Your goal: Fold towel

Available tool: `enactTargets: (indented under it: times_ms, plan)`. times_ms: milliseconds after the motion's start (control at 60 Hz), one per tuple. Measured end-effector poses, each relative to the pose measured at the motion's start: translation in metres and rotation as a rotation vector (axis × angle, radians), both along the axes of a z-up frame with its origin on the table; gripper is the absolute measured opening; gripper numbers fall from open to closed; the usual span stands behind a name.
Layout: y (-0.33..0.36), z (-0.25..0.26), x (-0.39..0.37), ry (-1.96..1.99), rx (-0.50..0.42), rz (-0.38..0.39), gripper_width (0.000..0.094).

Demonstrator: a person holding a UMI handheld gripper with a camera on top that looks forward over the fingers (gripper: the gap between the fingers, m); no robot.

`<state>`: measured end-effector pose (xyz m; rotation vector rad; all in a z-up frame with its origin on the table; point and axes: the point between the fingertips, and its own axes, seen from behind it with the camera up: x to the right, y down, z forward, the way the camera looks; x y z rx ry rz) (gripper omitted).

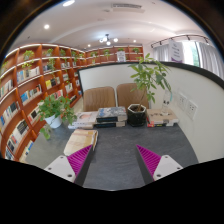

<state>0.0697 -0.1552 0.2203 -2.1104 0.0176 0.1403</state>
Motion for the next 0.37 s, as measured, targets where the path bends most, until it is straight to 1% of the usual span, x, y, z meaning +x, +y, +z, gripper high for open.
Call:
enactTargets:
  times_ms: [267,367]
  plan:
    - [-0.019,-0.02,-0.003,-0.02,-0.034,0.016,0.0842]
    - [-0.021,-0.021,-0.007,-0.024,-0.031,0.03,0.0843]
